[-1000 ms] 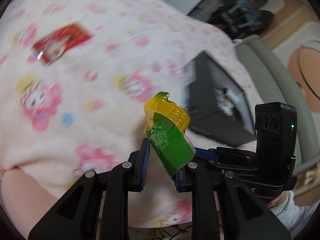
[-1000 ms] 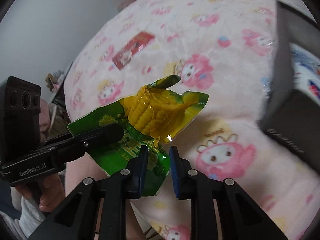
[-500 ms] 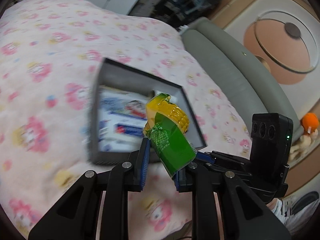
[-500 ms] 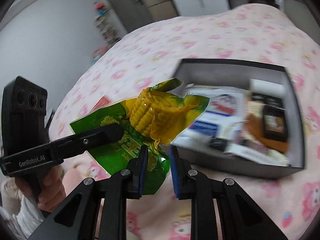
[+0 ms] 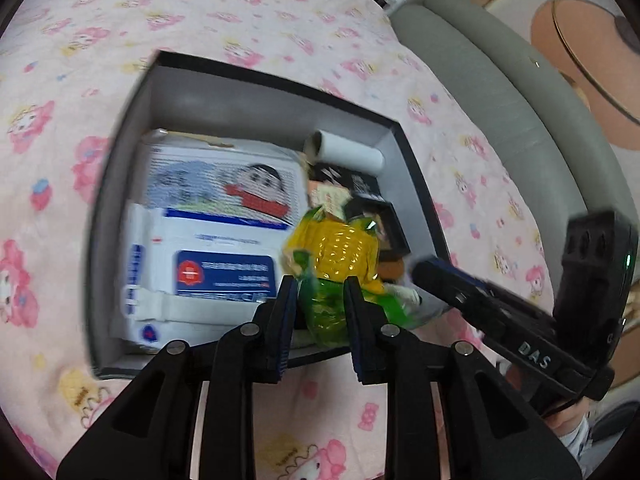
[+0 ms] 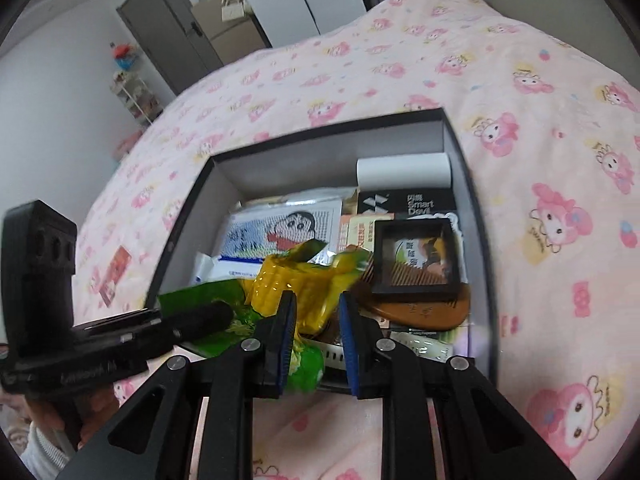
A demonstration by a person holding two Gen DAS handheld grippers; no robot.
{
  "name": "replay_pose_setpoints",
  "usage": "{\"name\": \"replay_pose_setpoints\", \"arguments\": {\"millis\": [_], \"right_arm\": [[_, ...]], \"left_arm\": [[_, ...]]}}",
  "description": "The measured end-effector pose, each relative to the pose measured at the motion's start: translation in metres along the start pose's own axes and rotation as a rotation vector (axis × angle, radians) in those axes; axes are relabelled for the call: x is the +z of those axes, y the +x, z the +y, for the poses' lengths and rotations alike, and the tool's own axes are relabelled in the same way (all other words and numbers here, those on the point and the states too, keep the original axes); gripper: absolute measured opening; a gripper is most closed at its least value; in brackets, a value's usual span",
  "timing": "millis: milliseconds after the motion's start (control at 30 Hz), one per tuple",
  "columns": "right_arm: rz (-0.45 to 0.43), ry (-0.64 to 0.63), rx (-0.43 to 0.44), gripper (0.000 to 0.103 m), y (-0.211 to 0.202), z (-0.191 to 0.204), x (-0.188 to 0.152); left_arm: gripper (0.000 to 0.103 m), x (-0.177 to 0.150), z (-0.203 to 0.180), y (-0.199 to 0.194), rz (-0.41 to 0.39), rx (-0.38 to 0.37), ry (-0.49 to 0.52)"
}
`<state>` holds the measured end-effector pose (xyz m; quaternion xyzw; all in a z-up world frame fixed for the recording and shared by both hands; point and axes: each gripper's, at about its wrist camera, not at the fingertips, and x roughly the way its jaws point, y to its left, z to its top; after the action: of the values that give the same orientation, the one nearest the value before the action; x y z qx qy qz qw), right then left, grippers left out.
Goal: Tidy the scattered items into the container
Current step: 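Carry the snack bag over the box with the left tool, then open the left tool to drop the snack bag into the box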
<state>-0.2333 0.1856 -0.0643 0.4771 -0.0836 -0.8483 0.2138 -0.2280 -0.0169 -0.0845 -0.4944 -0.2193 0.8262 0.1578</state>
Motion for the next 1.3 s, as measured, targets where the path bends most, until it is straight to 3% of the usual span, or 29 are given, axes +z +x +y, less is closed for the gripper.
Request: {"name": "replay_pose_setpoints", "arguments": {"millis": [133,233,533,633,767,867,1067,1233,1300], "right_arm": [[0.006,0.039,0.032,0.019,-0.01,-0.005,-0.015],[-0.009,0.069,0.066,0.019,-0.019,-0.004,-0.025],[0.023,0.014,0.099,0.019,-0.001,0.021,-0.017],[0.016,0.015,0.095,0.019,0.0,0.024,-0.017],[0.036,0.021,0.057,0.019,0.003,0.017,-0.019],[0.043,0.036,0.044,0.019,0.002,0.01,-0.021],[0.044,0.052,0.041,0.019,0.005,0.005,-0.023],[0.089,-0.023,0.12,0.019,0.03,0.022,-0.008],[0.124,-0.025,0.077,0.019,0.05,0.022,0.002]], "left_arm": [[0.022,-0.01,0.015,-0.033,-0.089,0.083,-0.078],[0.022,-0.023,0.019,-0.047,-0.108,0.082,-0.09],[0.022,-0.017,-0.004,-0.007,0.011,0.055,0.041],[0.022,-0.005,-0.015,0.012,0.029,0.086,0.085],[0.023,0.006,-0.008,0.023,0.008,0.141,-0.013],[0.026,-0.002,-0.006,0.02,-0.013,0.107,-0.048],[0.026,-0.025,-0.011,0.012,0.018,0.101,0.006],[0.026,-0.027,-0.007,-0.001,-0.006,0.115,0.014],[0.026,-0.028,-0.005,-0.006,-0.015,0.121,0.017]]}}
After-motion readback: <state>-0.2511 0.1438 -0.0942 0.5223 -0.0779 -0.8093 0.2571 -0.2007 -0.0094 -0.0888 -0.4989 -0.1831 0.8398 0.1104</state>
